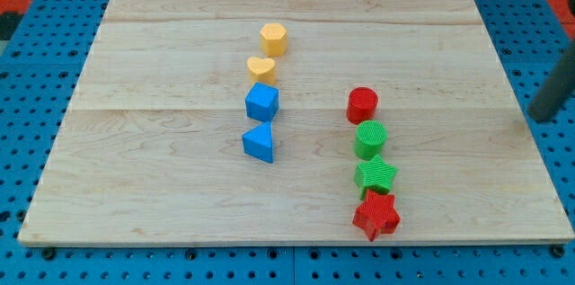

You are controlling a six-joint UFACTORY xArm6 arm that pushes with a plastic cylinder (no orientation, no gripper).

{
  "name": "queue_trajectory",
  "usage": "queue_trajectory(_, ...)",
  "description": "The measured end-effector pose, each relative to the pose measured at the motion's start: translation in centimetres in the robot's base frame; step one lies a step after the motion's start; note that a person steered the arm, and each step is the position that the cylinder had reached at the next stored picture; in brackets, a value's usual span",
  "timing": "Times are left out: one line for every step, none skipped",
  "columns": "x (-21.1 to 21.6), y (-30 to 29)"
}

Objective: Separate the red star from the vertical line of blocks

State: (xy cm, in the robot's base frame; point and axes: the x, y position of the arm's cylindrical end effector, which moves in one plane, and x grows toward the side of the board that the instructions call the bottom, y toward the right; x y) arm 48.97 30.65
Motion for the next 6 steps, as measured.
queue_trajectory(7.6,-2.9)
queue_trajectory(12.8,-6.4)
queue_trajectory(12.9,-7.9)
queue_trajectory(12.9,-13.0)
queue_trajectory(12.9,-22.2)
queue_trajectory(12.7,-28.5)
